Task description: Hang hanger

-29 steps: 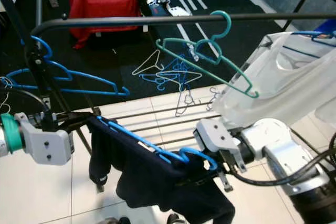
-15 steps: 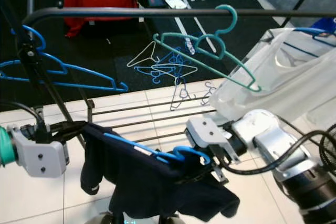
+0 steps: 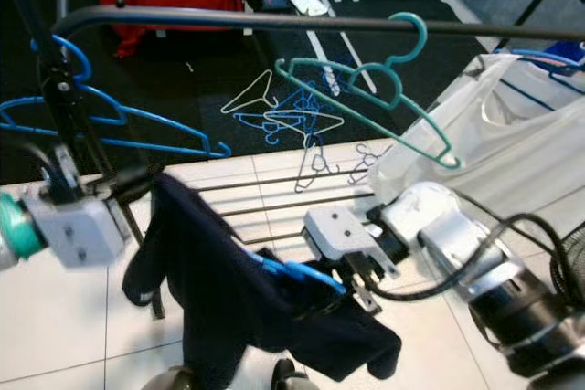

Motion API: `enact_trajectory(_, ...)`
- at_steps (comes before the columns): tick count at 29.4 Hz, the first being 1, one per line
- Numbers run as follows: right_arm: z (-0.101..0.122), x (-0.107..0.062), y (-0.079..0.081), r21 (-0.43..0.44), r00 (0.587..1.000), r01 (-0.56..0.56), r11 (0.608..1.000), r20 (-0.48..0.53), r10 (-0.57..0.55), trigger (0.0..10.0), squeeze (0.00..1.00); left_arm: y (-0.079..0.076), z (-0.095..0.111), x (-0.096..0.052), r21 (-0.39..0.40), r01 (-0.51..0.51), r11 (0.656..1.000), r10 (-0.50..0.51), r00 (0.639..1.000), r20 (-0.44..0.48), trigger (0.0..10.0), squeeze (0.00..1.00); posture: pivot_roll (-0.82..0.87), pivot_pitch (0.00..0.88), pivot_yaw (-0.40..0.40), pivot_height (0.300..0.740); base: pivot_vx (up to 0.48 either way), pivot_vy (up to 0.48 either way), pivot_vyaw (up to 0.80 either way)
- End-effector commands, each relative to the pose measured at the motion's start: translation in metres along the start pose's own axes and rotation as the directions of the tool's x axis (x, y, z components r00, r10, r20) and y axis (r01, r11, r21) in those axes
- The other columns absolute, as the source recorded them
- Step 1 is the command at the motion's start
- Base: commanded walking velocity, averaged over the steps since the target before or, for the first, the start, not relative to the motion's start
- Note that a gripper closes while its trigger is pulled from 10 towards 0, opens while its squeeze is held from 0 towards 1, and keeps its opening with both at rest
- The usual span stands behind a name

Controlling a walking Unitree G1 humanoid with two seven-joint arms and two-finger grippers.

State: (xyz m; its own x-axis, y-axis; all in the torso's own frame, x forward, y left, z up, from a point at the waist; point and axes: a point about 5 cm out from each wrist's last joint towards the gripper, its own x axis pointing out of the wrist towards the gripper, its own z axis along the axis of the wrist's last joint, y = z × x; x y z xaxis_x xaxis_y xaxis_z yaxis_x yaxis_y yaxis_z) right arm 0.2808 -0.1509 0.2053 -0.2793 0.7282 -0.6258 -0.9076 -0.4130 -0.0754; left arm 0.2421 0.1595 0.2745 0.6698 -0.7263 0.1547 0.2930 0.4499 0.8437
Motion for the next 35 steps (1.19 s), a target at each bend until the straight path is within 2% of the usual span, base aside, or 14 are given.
enact_trajectory(1, -0.007, 0.003, 0.004, 0.014, 0.999, -0.044, 0.999, -0.026, 0.045, 0.0, 0.00, 0.003, 0.006, -0.002, -0.040, -0.015, 0.999, 0.016, 1.000, 0.027, 3.3, 0.00, 0.08, 0.137, -0.036, 0.740, 0.000, 0.000, 0.00)
enact_trajectory(6, -0.006, 0.004, 0.001, 0.003, 0.999, -0.045, 0.999, -0.026, 0.045, 0.0, 0.00, -0.003, 0.013, -0.002, -0.072, 0.026, 0.997, -0.021, 0.998, 0.062, 3.8, 0.00, 0.09, 0.131, -0.038, 0.740, 0.000, 0.000, 0.00)
enact_trajectory(10, -0.001, 0.001, -0.007, -0.023, 0.999, -0.031, 0.999, -0.024, 0.030, 0.0, 0.00, -0.025, 0.019, 0.003, -0.219, 0.122, 0.968, -0.097, 0.988, 0.121, 3.2, 0.00, 0.09, 0.124, -0.040, 0.740, 0.000, 0.000, 0.00)
enact_trajectory(14, 0.004, 0.001, -0.012, -0.048, 1.000, -0.024, 0.999, -0.007, 0.024, 0.0, 0.00, -0.039, 0.015, 0.011, -0.259, 0.163, 0.952, -0.134, 0.983, 0.125, 3.1, 0.00, 0.09, 0.122, -0.040, 0.740, 0.000, 0.000, 0.00)
enact_trajectory(16, 0.015, -0.005, -0.022, -0.095, 1.000, 0.016, 0.995, 0.022, -0.014, 0.0, 0.00, -0.056, 0.007, 0.022, -0.302, 0.197, 0.933, -0.169, 0.979, 0.119, 2.8, 0.00, 0.09, 0.123, -0.037, 0.740, 0.000, 0.000, 0.00)
enact_trajectory(21, 0.036, -0.006, -0.026, -0.168, 0.997, 0.021, 0.986, 0.072, -0.009, 0.0, 0.00, -0.062, -0.010, 0.052, -0.382, 0.067, 0.922, -0.053, 0.998, 0.046, 1.1, 0.00, 0.07, 0.125, -0.028, 0.740, 0.000, 0.000, 0.00)
enact_trajectory(23, 0.045, 0.001, -0.018, -0.201, 0.995, -0.028, 0.979, 0.092, 0.048, 0.0, 0.00, -0.065, -0.015, 0.059, -0.420, 0.053, 0.906, -0.050, 0.999, 0.019, 1.5, 0.00, 0.06, 0.133, -0.028, 0.740, 0.000, 0.000, 0.00)
enact_trajectory(26, 0.047, 0.002, -0.017, -0.210, 0.994, -0.038, 0.977, 0.095, 0.059, 0.0, 0.00, -0.068, -0.017, 0.058, -0.436, 0.082, 0.896, -0.084, 0.996, 0.015, 1.8, 0.00, 0.06, 0.134, -0.027, 0.740, 0.000, 0.000, 0.00)
enact_trajectory(27, 0.048, 0.002, -0.017, -0.214, 0.993, -0.040, 0.976, 0.097, 0.062, 0.0, 0.00, -0.074, -0.018, 0.051, -0.446, 0.145, 0.883, -0.155, 0.988, 0.014, 3.1, 0.00, 0.06, 0.136, -0.024, 0.740, 0.000, 0.000, 0.00)
enact_trajectory(29, 0.048, 0.002, -0.017, -0.214, 0.993, -0.040, 0.976, 0.097, 0.062, 0.0, 0.00, -0.074, -0.018, 0.051, -0.446, 0.145, 0.883, -0.155, 0.988, 0.014, 3.1, 0.00, 0.06, 0.136, -0.024, 0.740, 0.000, 0.000, 0.00)
enact_trajectory(30, 0.049, 0.001, -0.019, -0.219, 0.993, -0.029, 0.975, 0.104, 0.052, 0.0, 0.00, -0.085, -0.025, 0.035, -0.431, 0.240, 0.870, -0.280, 0.959, -0.032, 4.7, 0.00, 0.07, 0.137, -0.021, 0.740, 0.000, 0.000, 0.00)
enact_trajectory(32, 0.049, 0.001, -0.019, -0.219, 0.993, -0.029, 0.975, 0.104, 0.052, 0.0, 0.00, -0.085, -0.025, 0.035, -0.431, 0.240, 0.870, -0.280, 0.959, -0.032, 4.7, 0.00, 0.07, 0.137, -0.021, 0.740, 0.000, 0.000, 0.00)
enact_trajectory(33, 0.051, 0.000, -0.021, -0.224, 0.992, -0.021, 0.974, 0.113, 0.047, 0.0, 0.00, -0.088, -0.036, 0.026, -0.407, 0.253, 0.877, -0.321, 0.941, -0.106, 6.0, 0.00, 0.08, 0.140, -0.019, 0.740, 0.000, 0.000, 0.00)
enact_trajectory(35, 0.054, 0.000, -0.023, -0.233, 0.991, -0.011, 0.972, 0.127, 0.042, 0.0, 0.00, -0.085, -0.049, 0.012, -0.414, 0.236, 0.879, -0.338, 0.921, -0.193, 5.3, 0.00, 0.08, 0.144, -0.021, 0.740, 0.000, 0.000, 0.00)
